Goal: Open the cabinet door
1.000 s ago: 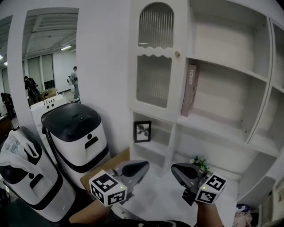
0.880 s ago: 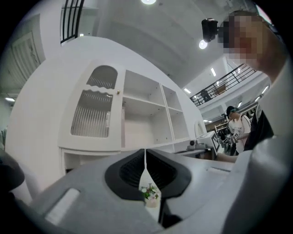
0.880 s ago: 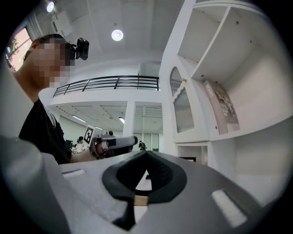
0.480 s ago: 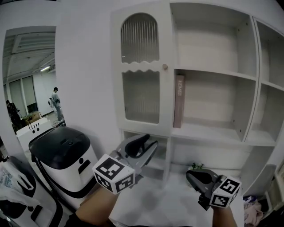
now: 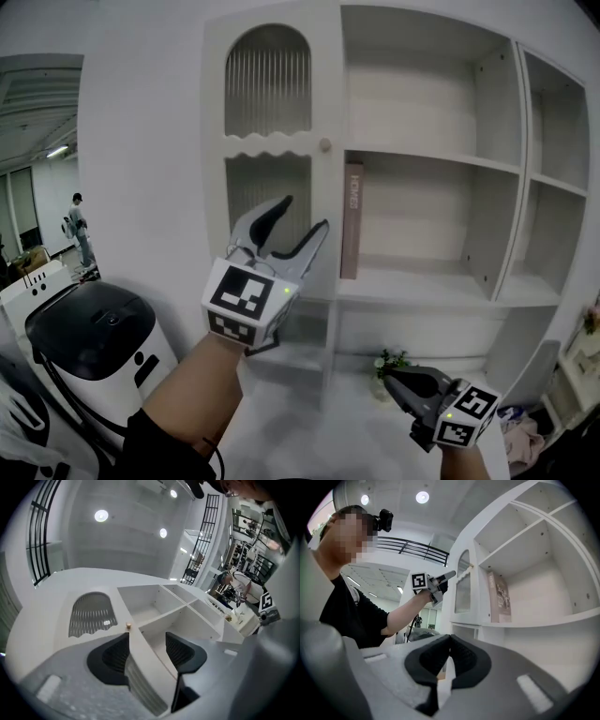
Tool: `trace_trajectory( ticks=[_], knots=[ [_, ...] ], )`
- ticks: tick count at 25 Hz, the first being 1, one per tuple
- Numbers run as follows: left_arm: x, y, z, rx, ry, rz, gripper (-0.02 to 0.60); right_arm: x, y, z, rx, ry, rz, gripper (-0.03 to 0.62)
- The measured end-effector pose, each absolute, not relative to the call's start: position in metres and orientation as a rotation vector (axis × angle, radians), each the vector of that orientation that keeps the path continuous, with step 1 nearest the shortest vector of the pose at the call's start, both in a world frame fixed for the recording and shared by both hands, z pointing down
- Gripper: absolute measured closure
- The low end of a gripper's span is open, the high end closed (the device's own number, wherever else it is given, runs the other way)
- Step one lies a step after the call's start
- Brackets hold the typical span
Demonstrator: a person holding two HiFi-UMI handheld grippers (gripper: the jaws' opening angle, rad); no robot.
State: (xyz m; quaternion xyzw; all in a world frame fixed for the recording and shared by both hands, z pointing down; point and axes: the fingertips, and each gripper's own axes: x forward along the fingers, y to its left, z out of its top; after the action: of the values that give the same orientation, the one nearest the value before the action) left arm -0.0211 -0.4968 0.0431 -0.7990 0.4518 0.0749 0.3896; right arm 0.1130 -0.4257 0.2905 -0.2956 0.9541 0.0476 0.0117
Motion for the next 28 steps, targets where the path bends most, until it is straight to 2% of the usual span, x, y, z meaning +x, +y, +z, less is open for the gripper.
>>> trace_trajectory(
  ticks=[15, 28],
  knots=[
    [0.002, -0.590, -0.040, -1.971, 1.176, 0.163, 0.376, 0.145, -0.441, 0.309, -1.157, 2.902, 0.079, 0.594],
    [0.008, -0.603, -0.056, -1.903, 1.205, 0.198, 0.492, 0.179, -0.448, 0.318, -1.269, 2.841, 0.052, 0.594]
  ],
)
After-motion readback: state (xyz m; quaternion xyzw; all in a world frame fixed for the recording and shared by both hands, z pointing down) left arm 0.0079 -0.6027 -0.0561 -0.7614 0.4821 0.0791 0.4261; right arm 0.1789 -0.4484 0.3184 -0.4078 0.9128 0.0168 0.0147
